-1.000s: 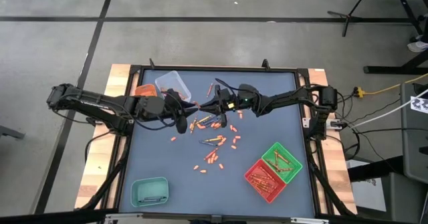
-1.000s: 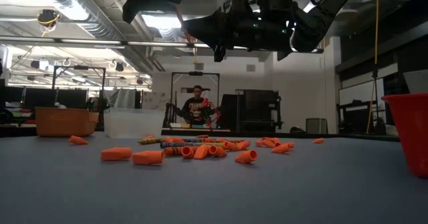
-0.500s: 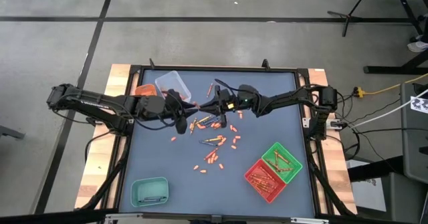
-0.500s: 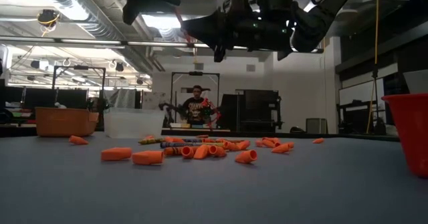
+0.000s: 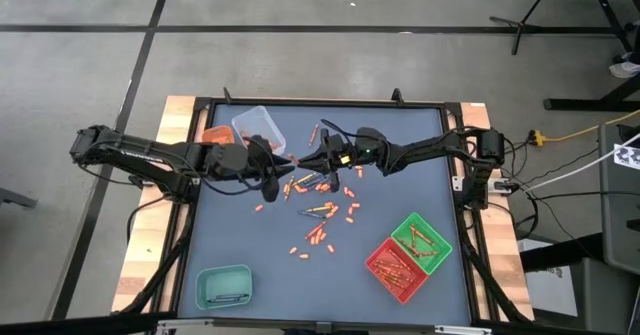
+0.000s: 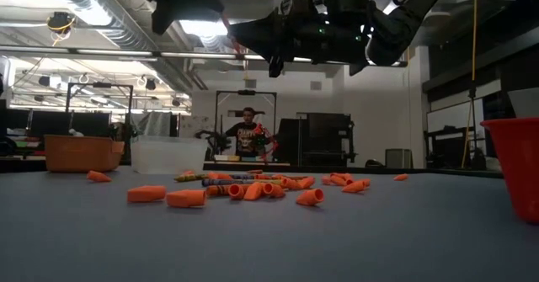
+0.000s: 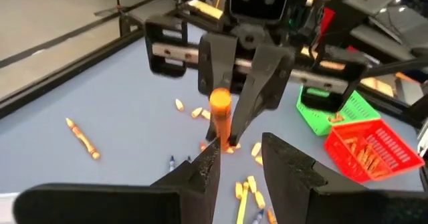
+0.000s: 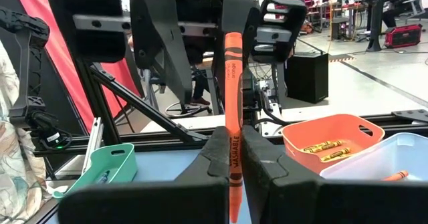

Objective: Sort crayons
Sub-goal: Put the orange crayon into the transparent bin

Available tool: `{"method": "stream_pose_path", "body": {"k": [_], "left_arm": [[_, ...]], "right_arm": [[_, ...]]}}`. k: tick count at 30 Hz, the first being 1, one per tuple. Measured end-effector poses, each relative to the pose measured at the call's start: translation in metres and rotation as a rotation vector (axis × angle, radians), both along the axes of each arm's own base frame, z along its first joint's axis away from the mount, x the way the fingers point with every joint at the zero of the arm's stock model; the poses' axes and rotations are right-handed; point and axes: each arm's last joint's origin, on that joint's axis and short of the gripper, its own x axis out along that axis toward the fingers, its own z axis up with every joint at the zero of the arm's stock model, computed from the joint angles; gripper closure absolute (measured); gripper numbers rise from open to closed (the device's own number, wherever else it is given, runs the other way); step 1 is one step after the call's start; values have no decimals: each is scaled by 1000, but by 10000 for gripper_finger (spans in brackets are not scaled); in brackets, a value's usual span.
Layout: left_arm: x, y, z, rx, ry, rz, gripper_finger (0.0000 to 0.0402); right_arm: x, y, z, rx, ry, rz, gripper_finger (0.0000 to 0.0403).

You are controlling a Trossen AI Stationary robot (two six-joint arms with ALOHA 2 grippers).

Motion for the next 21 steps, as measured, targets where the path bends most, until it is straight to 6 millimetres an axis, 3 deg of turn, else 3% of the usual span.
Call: {"method": "stream_pose_path", "body": {"k": [8, 21], "left_arm": [[0, 2, 3, 34, -25, 75, 308], [2, 2, 8, 93, -59, 52, 308]], "right_arm": [[0, 0, 0, 1, 0, -5, 391], [0, 0, 0, 2, 0, -6, 391]]}}
